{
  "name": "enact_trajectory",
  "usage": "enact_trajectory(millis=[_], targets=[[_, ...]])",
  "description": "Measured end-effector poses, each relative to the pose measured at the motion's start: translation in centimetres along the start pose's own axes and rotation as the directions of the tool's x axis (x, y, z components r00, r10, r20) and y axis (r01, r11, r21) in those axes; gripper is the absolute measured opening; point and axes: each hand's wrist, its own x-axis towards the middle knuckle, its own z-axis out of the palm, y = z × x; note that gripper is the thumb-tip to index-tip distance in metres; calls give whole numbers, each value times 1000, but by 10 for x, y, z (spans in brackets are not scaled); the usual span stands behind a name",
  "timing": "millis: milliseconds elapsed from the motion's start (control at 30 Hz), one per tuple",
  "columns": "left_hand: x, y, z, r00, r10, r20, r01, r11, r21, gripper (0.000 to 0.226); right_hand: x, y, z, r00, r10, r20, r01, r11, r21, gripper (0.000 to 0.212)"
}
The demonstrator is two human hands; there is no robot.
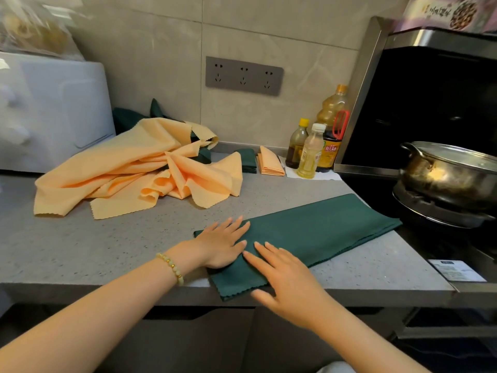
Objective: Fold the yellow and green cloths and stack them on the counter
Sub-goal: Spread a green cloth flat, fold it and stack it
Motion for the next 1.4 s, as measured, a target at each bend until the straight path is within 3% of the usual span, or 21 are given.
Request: enact_trajectory(millis=[67,167,233,300,367,400,467,533,600,667,700,767,933,1033,1100,1267,1400], targets=[[-5,0,-4,1000,-4,22,4,1000,-20,54,-4,1,6,998,-12,-55,8,997,-71,60],[-18,-1,-13,996,79,-42,-81,996,-29,51,-17,13,9,991,-73,-109,70,997,-34,63],[-27,-3,-19,974,194,-121,-194,981,13,47,-25,24,6,986,-83,-144,94,993,75,69],[-33,-8,-22,952,266,-149,-270,963,-6,43,-33,33,0,986,3,-168,43,962,271,65],[-37,-12,-21,953,252,-169,-273,955,-117,38,-37,37,-16,969,220,-112,-126,831,541,24],[-37,-13,-21,954,240,-179,-274,941,-198,36,-35,44,-22,937,343,-67,-215,718,662,33],[-34,-8,-20,955,230,-184,-284,885,-368,26,-32,69,-26,862,503,58,-333,477,813,75],[-32,3,-17,952,231,-201,-298,854,-427,19,-26,82,-30,803,578,144,-406,355,842,60],[-27,18,-13,943,232,-240,-318,841,-438,8,-23,88,-31,791,609,55,-394,439,807,31],[-23,32,-8,940,231,-251,-334,770,-543,15,-22,99,-26,767,630,-121,-401,617,677,23],[-19,38,-6,944,226,-242,-329,726,-604,17,-23,106,-22,746,645,-167,-429,657,619,22],[-12,48,-5,948,195,-251,-316,649,-692,20,-25,118,-16,715,672,-193,-483,674,558,21],[10,66,-16,940,112,-323,-323,597,-735,18,-25,129,-22,674,703,-225,-513,665,543,25],[26,73,-18,968,102,-228,-247,527,-813,44,-24,141,-23,619,755,-215,-544,609,577,26],[36,74,-16,977,42,-208,-193,580,-792,51,-24,147,-24,599,777,-194,-547,574,610,23],[41,72,-6,978,-27,-206,-118,744,-658,39,-22,153,-25,588,796,-146,-561,530,636,20],[18,64,-2,980,-60,-188,-70,785,-616,47,-10,142,-25,642,758,-117,-517,540,664,20]])
